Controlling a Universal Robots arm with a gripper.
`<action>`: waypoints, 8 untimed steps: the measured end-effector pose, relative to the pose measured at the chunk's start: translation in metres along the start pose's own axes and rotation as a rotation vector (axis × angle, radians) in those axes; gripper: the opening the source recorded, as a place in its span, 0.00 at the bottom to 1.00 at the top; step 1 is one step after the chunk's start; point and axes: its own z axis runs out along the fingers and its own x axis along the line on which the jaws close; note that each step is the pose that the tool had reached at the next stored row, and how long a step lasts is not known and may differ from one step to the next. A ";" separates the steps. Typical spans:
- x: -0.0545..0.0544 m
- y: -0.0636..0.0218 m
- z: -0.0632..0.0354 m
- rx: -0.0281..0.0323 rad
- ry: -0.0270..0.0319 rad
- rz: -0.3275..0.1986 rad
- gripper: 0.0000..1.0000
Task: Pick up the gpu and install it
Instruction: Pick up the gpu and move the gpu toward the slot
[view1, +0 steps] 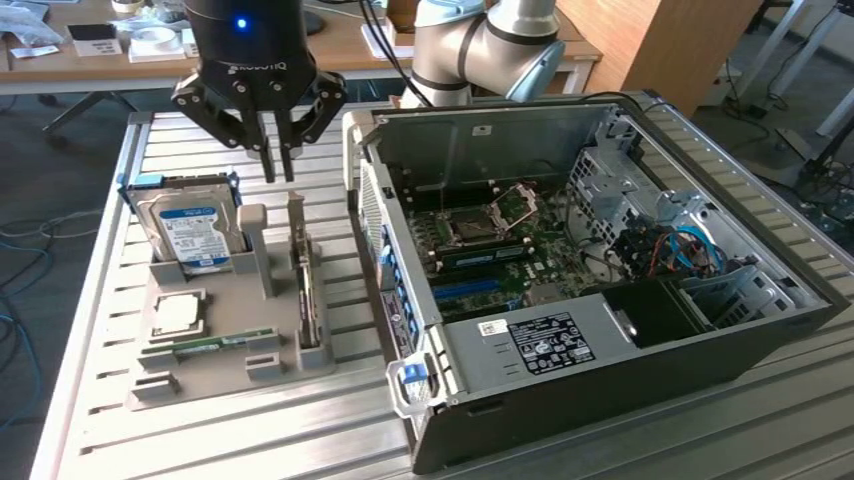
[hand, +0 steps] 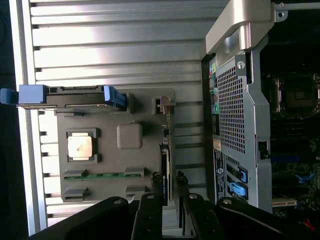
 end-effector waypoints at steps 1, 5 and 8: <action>0.000 0.0000 0.0000 0.0000 0.0000 0.000 0.29; 0.000 0.0000 0.0000 0.0000 0.0000 0.000 0.42; 0.000 0.0000 0.0000 0.0000 -0.0001 0.000 0.42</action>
